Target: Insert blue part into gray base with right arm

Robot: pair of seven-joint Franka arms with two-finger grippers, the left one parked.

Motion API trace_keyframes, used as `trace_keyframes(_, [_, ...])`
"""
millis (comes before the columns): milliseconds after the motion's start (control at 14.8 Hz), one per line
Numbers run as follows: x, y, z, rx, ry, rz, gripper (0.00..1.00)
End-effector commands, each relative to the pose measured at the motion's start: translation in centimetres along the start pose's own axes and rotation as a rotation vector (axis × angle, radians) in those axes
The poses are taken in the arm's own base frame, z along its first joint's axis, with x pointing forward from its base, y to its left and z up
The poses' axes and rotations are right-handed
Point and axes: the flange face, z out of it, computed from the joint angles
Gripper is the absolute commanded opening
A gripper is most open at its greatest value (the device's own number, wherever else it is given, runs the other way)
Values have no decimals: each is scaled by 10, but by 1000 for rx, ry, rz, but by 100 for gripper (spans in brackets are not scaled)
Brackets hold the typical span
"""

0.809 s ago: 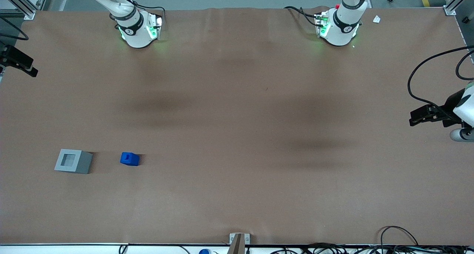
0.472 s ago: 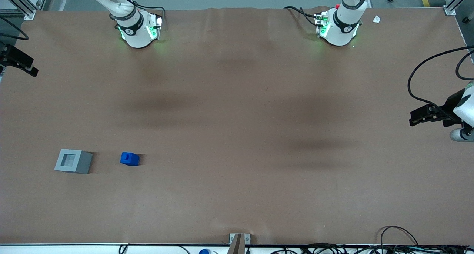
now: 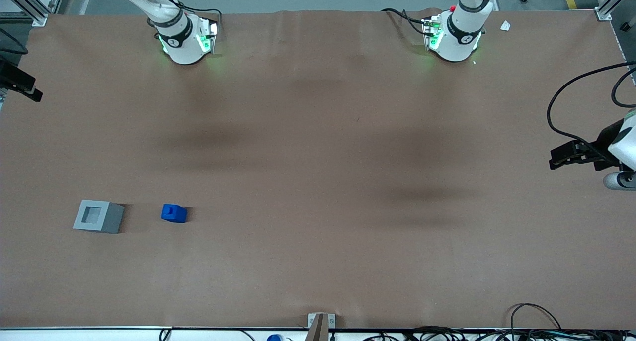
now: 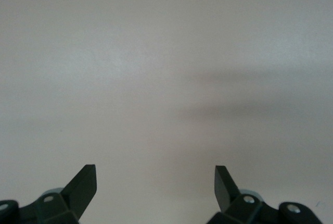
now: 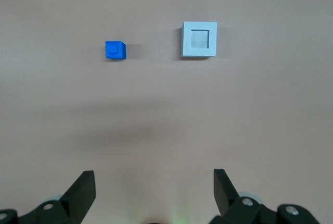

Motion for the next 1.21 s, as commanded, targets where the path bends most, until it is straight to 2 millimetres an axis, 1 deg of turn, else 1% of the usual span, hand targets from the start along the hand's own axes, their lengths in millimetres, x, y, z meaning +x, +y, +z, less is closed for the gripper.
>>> trace_keyframes(0, [1, 7, 11, 20, -30, -12, 100])
trace_keyframes(135, [10, 8, 33, 23, -68, 0, 100])
trace_keyframes(270, [26, 10, 60, 24, -102, 3, 100])
trace_keyframes(472, [55, 10, 98, 20, -112, 0, 100])
trace_keyframes(539, [71, 8, 119, 20, -106, -3, 100])
trace_keyframes(607, [80, 8, 134, 38, -85, 1, 100])
trace_keyframes(809, [106, 3, 187, 54, -41, 4, 100])
trace_keyframes(876, [110, -4, 201, 60, -23, -2, 100])
trace_keyframes(1011, [115, -26, 218, 59, 2, -12, 100])
trace_keyframes(1146, [121, -49, 238, 54, 3, 38, 100])
